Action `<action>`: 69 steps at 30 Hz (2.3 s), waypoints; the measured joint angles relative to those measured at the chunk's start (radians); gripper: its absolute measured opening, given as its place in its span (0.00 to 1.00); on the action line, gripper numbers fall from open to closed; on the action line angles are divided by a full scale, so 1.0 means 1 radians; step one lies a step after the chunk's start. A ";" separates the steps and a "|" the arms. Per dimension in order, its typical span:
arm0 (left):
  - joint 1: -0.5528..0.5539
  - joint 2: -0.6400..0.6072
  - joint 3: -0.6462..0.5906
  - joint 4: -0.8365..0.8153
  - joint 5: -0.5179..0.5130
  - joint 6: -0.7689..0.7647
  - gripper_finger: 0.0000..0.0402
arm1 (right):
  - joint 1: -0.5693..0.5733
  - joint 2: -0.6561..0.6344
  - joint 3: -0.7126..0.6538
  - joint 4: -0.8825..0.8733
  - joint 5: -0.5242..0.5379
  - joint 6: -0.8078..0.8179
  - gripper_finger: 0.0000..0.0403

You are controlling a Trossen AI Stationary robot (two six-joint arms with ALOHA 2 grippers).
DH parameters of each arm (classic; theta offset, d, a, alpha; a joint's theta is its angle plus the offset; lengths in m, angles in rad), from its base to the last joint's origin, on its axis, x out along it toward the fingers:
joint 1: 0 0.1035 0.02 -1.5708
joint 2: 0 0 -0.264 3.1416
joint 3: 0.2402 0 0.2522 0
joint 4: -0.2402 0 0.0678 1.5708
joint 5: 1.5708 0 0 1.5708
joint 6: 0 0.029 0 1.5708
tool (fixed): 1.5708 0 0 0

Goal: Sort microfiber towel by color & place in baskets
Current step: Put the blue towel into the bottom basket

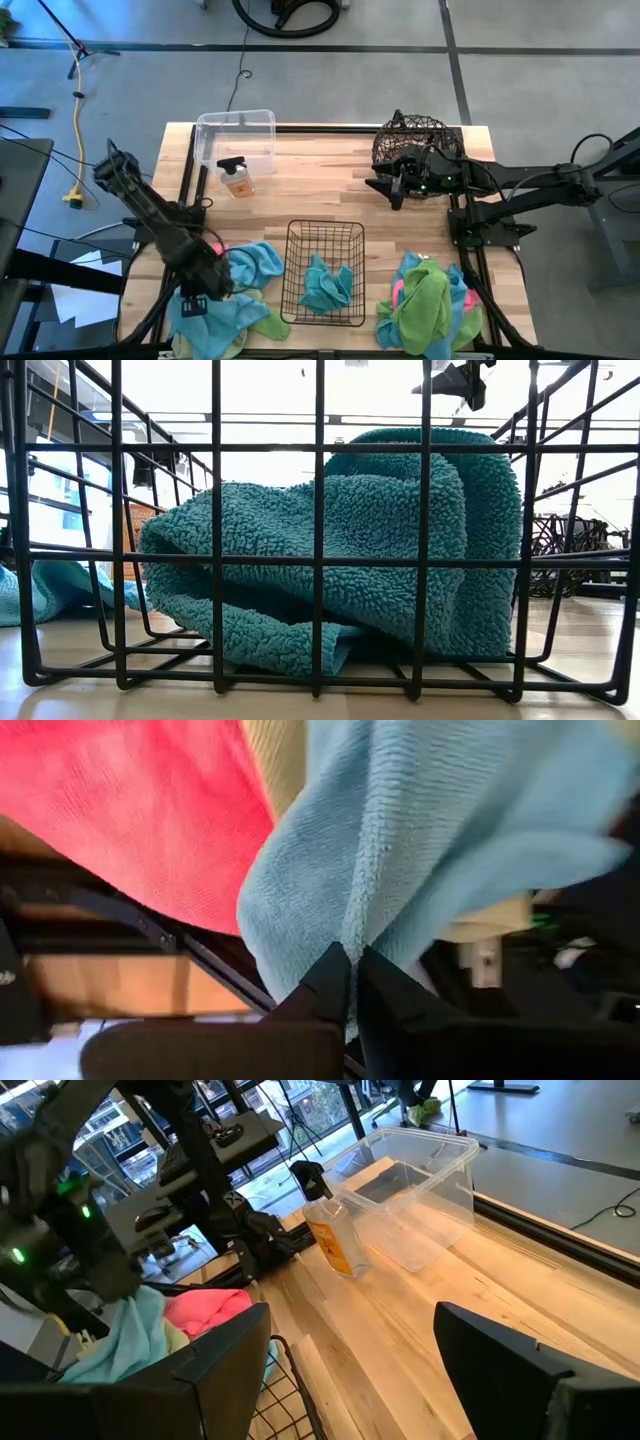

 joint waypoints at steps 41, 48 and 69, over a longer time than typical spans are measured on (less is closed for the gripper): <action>0.319 -0.117 0.610 0.714 -0.919 1.085 0.00 | 0.000 -0.137 0.000 0.347 0.007 -0.027 0.69; 0.319 -0.114 0.607 0.743 -0.923 1.036 0.00 | 0.000 -0.137 0.000 0.365 -0.003 -0.019 0.69; 0.396 0.013 0.153 1.127 -0.761 0.740 0.00 | 0.000 -0.144 0.000 0.396 -0.068 -0.027 0.69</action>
